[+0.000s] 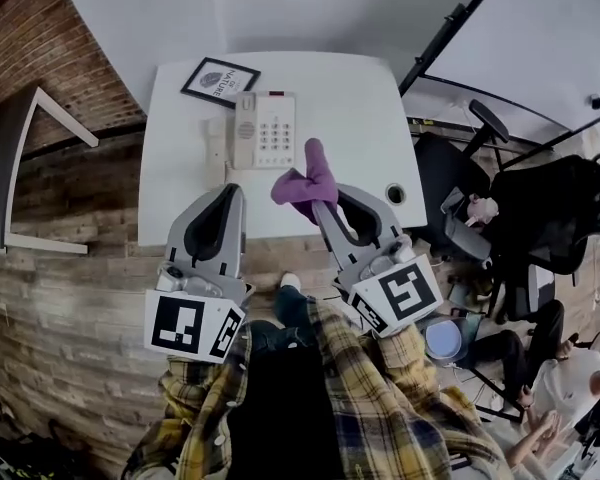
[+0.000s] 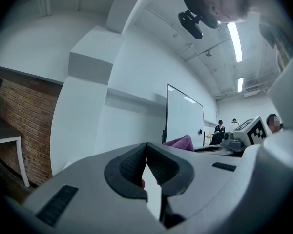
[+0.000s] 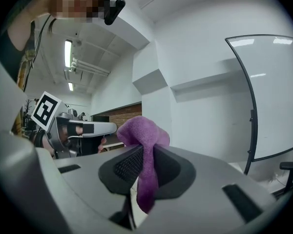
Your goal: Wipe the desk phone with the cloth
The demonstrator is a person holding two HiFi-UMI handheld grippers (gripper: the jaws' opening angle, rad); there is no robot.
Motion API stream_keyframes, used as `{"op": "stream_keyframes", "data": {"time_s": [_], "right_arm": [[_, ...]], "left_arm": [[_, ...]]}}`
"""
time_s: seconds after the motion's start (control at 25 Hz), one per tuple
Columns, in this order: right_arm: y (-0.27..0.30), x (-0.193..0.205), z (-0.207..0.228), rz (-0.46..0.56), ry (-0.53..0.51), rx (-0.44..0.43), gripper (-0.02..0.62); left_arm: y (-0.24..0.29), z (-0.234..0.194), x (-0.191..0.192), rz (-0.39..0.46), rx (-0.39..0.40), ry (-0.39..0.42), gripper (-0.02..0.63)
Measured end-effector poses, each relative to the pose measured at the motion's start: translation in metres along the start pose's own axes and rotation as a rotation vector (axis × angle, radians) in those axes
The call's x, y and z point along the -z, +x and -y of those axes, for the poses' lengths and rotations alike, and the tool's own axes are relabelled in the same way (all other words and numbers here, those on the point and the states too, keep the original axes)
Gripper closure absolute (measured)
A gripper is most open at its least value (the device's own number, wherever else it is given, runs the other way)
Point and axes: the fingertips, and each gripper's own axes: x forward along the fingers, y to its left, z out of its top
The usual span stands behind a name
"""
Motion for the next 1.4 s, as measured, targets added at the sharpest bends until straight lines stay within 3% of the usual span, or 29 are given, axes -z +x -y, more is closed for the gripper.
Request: {"op": "stream_keyframes", "data": {"time_s": [0.32, 0.64, 1.4], "right_arm": [[0.017, -0.002, 0.022, 0.015, -0.008, -0.053, 0.535], [0.041, 0.007, 0.030, 0.000, 0.018, -0.065, 0.534], [0.206, -0.004, 0.074, -0.039, 0.043, 0.023, 0.534]], "left_arm": [[0.013, -0.013, -0.001, 0.009, -0.084, 0.016, 0.592], [0.025, -0.033, 0.005, -0.017, -0.108, 0.015, 0.592], [0.135, -0.169, -0.009, -0.046, 0.020, 0.008, 0.592]]}}
